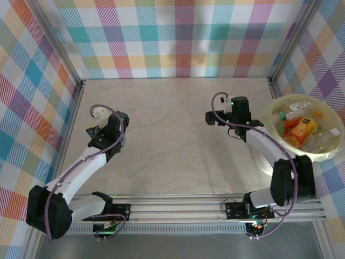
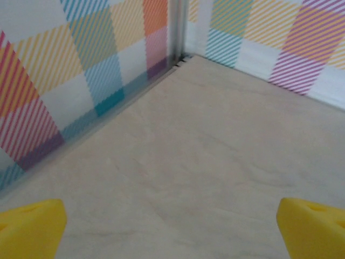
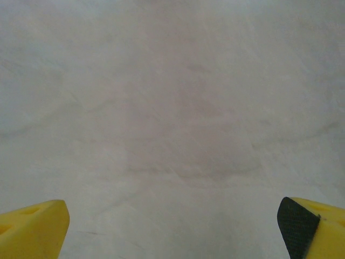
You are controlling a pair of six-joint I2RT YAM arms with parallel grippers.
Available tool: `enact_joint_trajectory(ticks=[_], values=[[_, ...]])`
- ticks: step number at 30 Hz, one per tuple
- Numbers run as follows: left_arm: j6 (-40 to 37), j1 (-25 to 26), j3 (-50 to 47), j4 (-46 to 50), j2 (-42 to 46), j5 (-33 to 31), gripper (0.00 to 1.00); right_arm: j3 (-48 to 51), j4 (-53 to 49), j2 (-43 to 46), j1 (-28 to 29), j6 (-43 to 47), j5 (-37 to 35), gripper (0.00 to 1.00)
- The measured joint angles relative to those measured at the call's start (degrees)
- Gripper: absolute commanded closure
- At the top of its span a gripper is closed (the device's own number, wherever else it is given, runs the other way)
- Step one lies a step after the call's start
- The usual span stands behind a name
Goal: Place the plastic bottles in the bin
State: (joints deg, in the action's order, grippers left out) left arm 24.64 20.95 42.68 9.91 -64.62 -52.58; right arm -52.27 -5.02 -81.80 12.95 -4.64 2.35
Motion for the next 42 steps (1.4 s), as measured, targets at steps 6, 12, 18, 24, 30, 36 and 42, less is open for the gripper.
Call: enact_joint_trajectory(ticks=[6,12,18,24,30,36,42], values=[[-4.94,-7.72,-8.59,-10.05,-4.17,5.86,0.00,4.26,2.93,-3.63,-4.79,2.62,-2.71,0.00],[-10.82,-9.90,-8.52,-20.87,-15.50,13.25,0.00,10.60,10.78,-3.78,-10.19,5.35,-0.92,0.00],[-18.34,-10.69,-12.79,-34.05,-19.78,20.65,0.00,17.18,20.41,-4.02,-12.68,6.49,2.16,0.00],[-22.75,-13.05,-18.82,-49.00,-23.65,30.29,0.00,21.81,32.00,-3.56,-12.94,6.62,4.55,0.00],[-23.04,-13.94,-19.63,-54.53,-25.07,33.14,0.00,30.86,45.88,-3.54,-12.96,6.60,4.83,0.00],[-23.04,-13.97,-19.63,-56.46,-25.07,33.75,0.00,31.65,51.30,-5.88,-13.07,6.16,4.66,0.00],[-23.04,-13.97,-19.63,-56.65,-25.07,33.77,0.00,29.09,51.49,-5.90,-13.66,4.96,2.60,0.00]])
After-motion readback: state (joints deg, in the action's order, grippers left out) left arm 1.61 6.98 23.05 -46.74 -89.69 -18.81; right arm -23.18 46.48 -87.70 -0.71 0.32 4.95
